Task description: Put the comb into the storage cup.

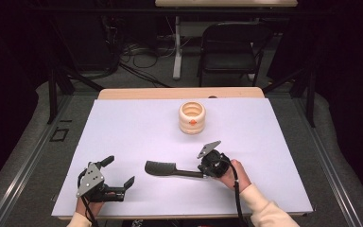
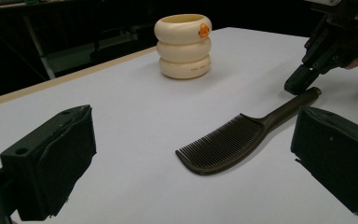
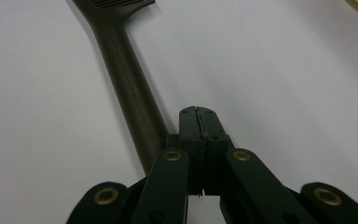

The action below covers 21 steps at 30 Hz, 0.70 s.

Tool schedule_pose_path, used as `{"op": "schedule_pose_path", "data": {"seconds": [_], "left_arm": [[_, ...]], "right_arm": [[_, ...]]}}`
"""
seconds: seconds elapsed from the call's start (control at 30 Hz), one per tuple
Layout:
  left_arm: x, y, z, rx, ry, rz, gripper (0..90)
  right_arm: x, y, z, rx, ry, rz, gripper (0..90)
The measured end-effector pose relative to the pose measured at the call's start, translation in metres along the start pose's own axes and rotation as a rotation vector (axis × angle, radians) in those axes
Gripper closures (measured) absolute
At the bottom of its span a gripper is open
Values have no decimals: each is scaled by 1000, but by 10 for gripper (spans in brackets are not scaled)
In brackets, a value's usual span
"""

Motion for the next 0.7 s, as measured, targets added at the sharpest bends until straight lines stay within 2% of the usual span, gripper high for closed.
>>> {"op": "schedule_pose_path", "data": {"seconds": [0.07, 0.2, 0.7], "left_arm": [[0, 0, 0, -1, 1, 0, 0], [0, 0, 0, 0, 1, 0, 0], [0, 0, 0, -2, 1, -1, 0]], "right_arm": [[1, 2, 1, -13, 8, -4, 900], [1, 3, 1, -1, 12, -6, 900], [2, 8, 1, -6, 25, -15, 890]]}}
Point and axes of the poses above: each handheld gripper's, and its own axes: x roughly backward along the jaws, z roughly out of its underside, y roughly to its left, the point moved 7 cm from there along -x, roughly forward along the jaws, and after that the axes turned 3 degrees about -z, right-handed, at the moved point
